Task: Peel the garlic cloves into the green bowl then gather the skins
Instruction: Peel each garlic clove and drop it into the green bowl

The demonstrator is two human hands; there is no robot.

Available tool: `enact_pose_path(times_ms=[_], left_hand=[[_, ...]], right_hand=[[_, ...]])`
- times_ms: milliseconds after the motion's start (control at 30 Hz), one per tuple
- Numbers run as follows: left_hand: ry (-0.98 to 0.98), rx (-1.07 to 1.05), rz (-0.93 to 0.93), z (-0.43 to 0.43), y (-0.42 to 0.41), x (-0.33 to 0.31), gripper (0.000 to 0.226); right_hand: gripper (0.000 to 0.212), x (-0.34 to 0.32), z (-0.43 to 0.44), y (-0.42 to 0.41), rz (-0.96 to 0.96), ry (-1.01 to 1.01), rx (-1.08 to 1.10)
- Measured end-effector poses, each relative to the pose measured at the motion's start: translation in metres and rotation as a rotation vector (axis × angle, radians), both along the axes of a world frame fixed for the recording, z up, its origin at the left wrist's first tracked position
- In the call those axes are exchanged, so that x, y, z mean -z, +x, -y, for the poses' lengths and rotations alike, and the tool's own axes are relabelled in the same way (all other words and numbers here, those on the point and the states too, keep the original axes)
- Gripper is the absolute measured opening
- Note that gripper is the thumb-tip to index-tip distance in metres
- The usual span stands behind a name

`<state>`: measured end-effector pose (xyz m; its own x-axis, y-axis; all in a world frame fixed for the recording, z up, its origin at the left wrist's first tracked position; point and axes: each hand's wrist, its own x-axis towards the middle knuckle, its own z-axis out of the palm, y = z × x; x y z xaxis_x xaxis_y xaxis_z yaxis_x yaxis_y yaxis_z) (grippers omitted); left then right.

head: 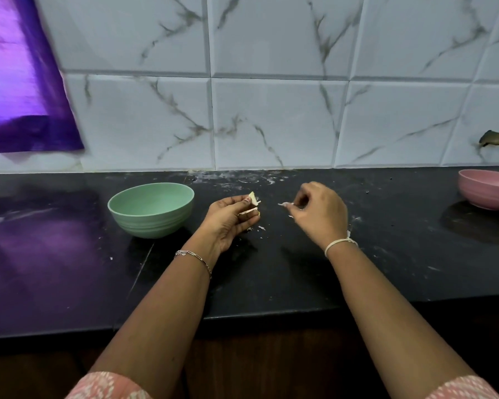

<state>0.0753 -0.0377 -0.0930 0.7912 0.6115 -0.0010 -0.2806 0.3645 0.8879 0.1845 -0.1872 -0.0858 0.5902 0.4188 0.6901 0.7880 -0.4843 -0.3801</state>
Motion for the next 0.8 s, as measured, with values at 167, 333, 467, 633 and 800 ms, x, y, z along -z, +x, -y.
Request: enact_pose_path(times_ms=[167, 333, 467, 633, 800], left_hand=[[0.011, 0.048, -0.001, 0.000, 0.000, 0.001, 0.009], [0.063, 0.090, -0.012, 0.001, 0.000, 0.002, 0.010], [0.124, 0.104, -0.016, 0.004, 0.001, 0.003, 0.008], [0.161, 0.120, -0.009, 0.005, 0.000, 0.003, 0.009], [0.191, 0.140, -0.001, 0.007, 0.000, 0.004, 0.011]], right_hand=[[0.025, 0.006, 0.007, 0.020, -0.110, 0.036, 0.034], [0.030, 0.006, 0.003, 0.015, -0.188, -0.001, -0.025], [0.013, 0.006, -0.009, -0.001, -0.380, 0.072, -0.292], [0.007, 0.009, -0.023, -0.007, -0.379, 0.128, -0.365], [0.009, 0.010, -0.023, -0.009, -0.300, 0.139, -0.308]])
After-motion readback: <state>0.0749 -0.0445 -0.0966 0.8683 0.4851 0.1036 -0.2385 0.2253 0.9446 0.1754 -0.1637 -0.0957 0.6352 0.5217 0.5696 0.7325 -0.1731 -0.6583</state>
